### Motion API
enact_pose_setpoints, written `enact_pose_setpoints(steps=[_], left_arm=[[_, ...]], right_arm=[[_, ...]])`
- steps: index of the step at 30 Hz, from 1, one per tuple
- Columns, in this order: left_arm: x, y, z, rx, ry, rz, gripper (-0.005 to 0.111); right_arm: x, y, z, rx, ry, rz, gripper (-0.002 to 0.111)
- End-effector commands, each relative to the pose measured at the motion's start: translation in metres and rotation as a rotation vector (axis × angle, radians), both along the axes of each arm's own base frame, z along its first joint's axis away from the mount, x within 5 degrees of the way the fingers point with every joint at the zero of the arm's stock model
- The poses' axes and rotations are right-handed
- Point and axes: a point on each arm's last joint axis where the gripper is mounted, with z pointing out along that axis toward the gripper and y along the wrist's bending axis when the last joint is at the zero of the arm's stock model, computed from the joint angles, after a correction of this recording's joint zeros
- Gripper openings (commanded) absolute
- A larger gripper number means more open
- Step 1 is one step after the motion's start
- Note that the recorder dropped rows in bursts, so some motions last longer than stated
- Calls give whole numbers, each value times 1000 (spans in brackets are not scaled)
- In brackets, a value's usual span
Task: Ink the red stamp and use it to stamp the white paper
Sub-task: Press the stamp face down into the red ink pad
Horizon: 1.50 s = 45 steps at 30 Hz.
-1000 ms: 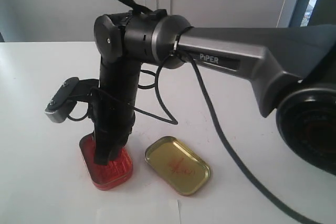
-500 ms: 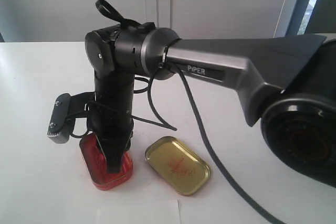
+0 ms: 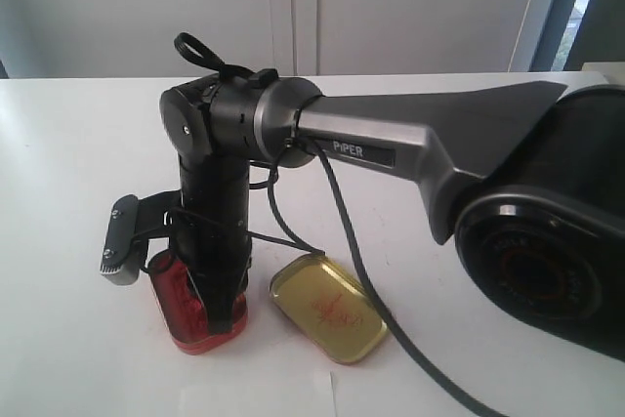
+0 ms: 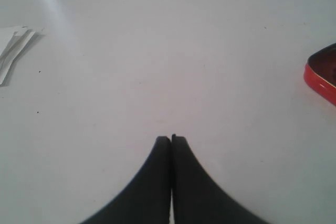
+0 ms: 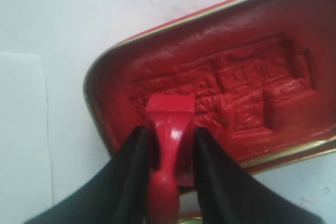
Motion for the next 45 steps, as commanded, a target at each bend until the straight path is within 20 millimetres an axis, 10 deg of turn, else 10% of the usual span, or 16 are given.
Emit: enact_pose_setpoints(steps=[1,26,45], left_arm=[[0,-1,0,-12,-4,-5,0],[0,-1,0,-12,-4,-5,0],[0,-1,0,-12,-4,-5,0]], right_arm=[[0,2,0,11,-1,12,0],[-2,6,-62,-64,118,-5,0],[-2,6,-48,-52,99,-3,0]])
